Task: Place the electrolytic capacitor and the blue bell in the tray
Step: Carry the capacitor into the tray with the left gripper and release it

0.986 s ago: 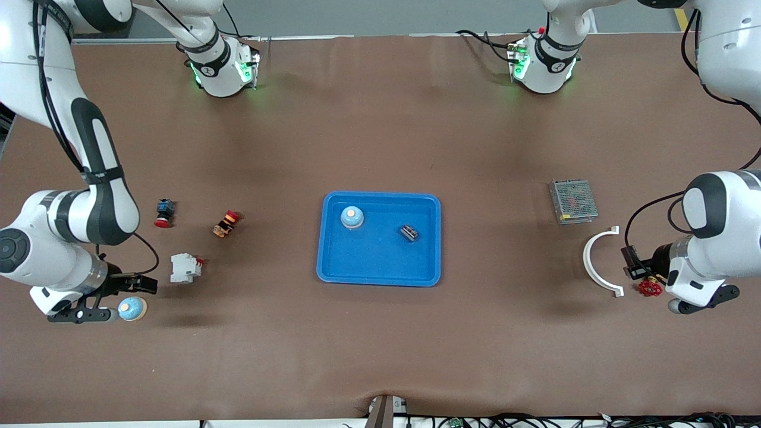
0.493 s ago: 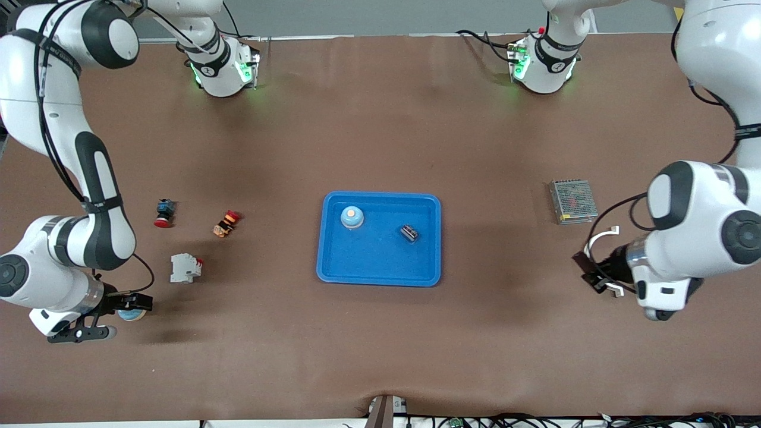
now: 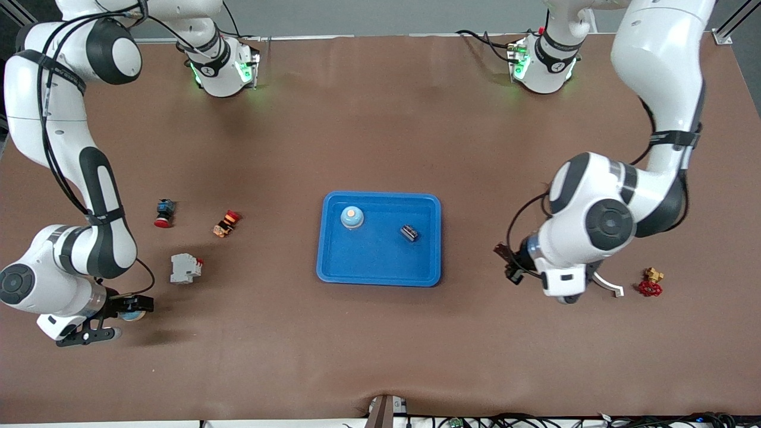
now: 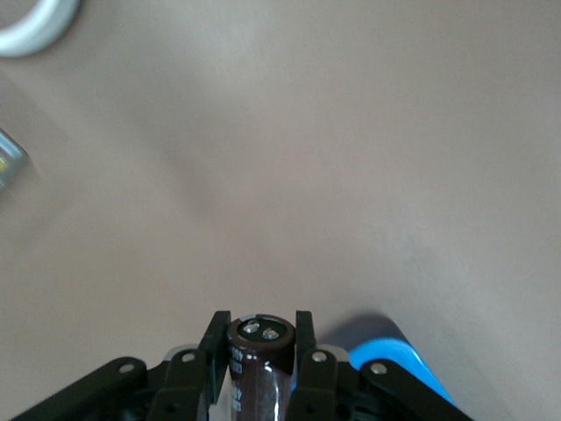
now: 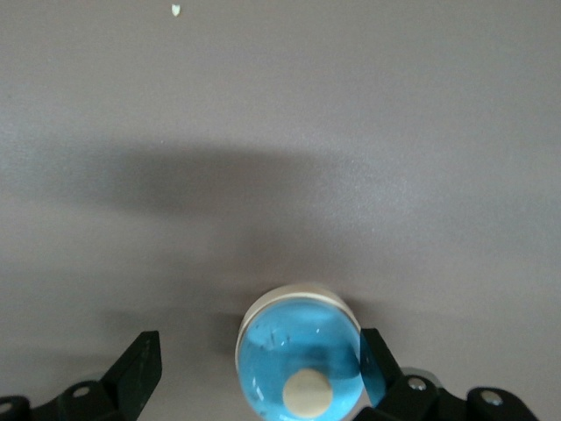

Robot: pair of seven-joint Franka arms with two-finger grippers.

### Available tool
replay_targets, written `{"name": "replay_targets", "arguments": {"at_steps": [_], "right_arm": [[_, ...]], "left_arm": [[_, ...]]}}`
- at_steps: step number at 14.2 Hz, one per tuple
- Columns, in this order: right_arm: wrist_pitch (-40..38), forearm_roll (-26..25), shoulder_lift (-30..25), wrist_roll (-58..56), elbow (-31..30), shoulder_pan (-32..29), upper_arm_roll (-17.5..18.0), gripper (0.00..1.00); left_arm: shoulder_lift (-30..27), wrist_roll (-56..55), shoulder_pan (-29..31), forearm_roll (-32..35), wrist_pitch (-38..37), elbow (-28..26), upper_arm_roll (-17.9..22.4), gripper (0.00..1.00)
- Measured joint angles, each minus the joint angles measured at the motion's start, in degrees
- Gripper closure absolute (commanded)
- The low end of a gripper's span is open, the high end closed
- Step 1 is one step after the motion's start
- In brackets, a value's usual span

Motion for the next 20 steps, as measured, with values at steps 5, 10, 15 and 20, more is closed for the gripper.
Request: {"name": "replay_targets", "arguments": {"at_steps": [5, 10, 15, 20], "right_arm": [[0.6, 0.0, 0.5, -2.2, 0.0, -0.6, 0.0, 0.0], [1.5, -0.4, 0.9, -2.9, -0.1, -0.7, 0.0, 0.0], [3.1, -0.9, 1.7, -4.2, -0.2, -1.4, 0.0, 0.0], [3.3, -0.9, 1.7, -4.4, -0.2, -1.5, 0.0, 0.16]], "left_arm": [[3.3, -8.0, -6.8, 0.0, 4.9, 0.1, 0.1, 1.0], [6.1, -10.6, -12.4, 0.0, 9.2, 0.3, 2.4, 1.0], [9.6, -10.6, -15.3, 0.0, 15.8, 0.3, 4.8, 1.0], [11.7, -10.6, -15.4, 0.0, 19.4, 0.4, 4.9, 1.0]]}}
